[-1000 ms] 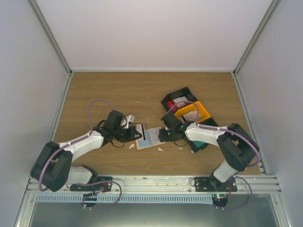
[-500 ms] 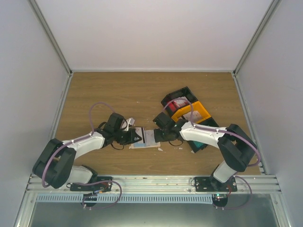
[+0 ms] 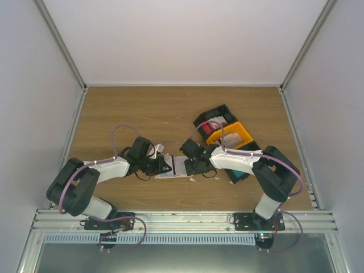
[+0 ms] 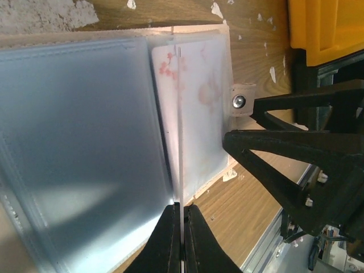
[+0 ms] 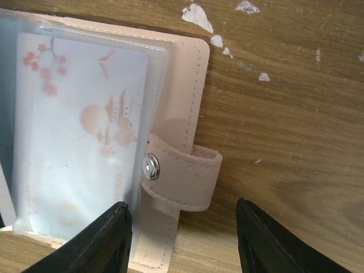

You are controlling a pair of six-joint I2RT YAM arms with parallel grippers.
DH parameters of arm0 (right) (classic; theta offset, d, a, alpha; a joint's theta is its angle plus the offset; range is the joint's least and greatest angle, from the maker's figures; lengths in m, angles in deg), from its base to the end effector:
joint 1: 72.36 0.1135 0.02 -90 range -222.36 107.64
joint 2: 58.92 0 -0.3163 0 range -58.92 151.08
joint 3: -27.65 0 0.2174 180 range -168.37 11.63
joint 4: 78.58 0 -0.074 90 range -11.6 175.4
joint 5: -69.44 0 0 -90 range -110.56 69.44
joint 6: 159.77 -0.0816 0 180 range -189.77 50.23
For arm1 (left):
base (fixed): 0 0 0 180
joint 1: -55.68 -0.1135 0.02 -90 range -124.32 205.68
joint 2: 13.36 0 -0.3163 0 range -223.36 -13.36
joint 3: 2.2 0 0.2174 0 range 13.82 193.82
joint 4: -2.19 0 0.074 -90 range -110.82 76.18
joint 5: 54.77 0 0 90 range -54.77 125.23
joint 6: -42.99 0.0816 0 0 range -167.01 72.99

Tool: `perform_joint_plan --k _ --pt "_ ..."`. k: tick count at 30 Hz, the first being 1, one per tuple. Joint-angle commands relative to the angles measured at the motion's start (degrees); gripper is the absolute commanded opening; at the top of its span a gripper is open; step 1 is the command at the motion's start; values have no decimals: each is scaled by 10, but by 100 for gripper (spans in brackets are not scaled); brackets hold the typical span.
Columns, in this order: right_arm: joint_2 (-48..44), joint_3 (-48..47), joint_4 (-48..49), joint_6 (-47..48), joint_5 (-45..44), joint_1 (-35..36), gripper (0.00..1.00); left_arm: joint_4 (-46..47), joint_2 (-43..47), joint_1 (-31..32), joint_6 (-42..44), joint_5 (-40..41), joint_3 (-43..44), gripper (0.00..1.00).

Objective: Put the credit cards into the card holder
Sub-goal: Insert the credit card into the card holder.

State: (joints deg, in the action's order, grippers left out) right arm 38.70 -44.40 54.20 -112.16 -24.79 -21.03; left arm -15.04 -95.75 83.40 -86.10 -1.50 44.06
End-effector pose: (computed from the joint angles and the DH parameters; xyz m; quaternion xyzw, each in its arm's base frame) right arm 0.1947 0.2336 0.1848 -0.0715 0.9855 0.0842 0.1289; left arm 0.1870 -0.1534 0.1870 0.0093 0.9063 -0.4139 0.0844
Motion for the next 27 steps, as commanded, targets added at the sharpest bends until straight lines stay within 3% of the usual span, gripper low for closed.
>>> perform_joint_plan --k 1,17,21,27 --pt "16 -2 -13 -8 -7 3 50 35 -18 4 16 -15 14 0" --pt "21 6 -4 -9 7 3 41 61 -72 2 11 -22 24 0" --pt "20 12 -2 -11 9 3 39 37 -82 2 -6 19 22 0" --pt "23 15 0 -14 10 3 37 46 -75 2 -37 17 -6 0"
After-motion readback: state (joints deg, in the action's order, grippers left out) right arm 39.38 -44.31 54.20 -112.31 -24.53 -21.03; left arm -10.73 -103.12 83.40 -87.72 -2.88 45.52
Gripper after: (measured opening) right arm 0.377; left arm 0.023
